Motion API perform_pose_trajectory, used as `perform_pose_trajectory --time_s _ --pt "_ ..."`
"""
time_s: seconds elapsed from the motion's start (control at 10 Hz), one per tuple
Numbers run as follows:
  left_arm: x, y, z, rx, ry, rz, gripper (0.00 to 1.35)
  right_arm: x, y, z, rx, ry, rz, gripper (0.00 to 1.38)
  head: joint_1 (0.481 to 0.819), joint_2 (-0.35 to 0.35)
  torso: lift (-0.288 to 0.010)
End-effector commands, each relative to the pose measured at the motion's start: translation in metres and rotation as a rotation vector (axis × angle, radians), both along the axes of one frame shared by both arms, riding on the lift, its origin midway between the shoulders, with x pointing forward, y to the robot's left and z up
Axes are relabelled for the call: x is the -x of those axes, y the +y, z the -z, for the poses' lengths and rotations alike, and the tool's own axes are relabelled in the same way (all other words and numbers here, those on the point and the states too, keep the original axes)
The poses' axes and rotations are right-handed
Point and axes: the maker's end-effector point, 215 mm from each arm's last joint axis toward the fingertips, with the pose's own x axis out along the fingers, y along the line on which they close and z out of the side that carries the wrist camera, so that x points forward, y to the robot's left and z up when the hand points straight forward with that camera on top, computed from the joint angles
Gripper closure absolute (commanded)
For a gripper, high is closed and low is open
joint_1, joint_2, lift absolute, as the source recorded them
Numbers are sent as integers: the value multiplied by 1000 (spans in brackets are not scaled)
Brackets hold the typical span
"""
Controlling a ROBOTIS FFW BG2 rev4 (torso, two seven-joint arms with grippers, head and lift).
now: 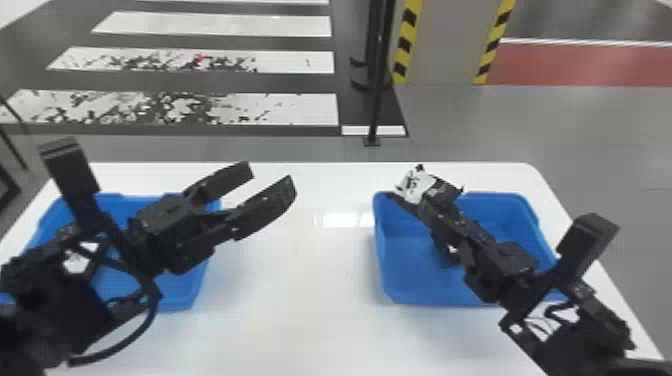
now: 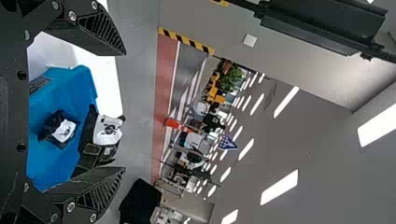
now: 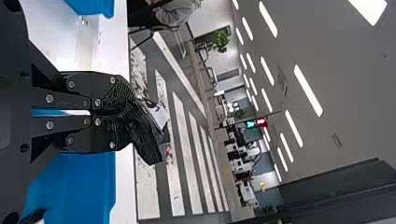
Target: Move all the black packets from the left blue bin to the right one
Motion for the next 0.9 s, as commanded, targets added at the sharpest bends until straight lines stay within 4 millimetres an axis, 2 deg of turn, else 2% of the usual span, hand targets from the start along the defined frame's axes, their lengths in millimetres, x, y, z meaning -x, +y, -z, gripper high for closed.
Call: perform_pose_trajectory --time_s 0.0,0.1,0.2,0.4,0.5,0.6,0.7,0.8 --pt "7 15 14 -5 42 -22 176 -14 -31 31 26 75 46 1279 695 -69 -154" --pt "9 25 22 -13 60 -39 176 -19 -38 54 11 130 50 1277 695 -87 -154" --pt "8 37 25 -23 64 -64 176 -21 -46 65 12 157 60 1098 695 -94 -154" --pt "4 60 27 -47 63 -111 176 -11 -53 82 -12 194 75 397 695 -84 -154" --pt "2 72 32 -70 74 -135 176 2 -55 82 -7 197 82 176 695 -80 -154" --pt "-3 89 39 -113 95 -172 176 20 -63 77 24 188 105 91 695 -67 -154" --pt "-9 107 44 -155 105 -211 176 39 -69 59 78 138 150 110 695 -56 -154" --pt "-13 129 55 -205 135 -257 176 56 -74 31 137 56 194 110 695 -51 -154"
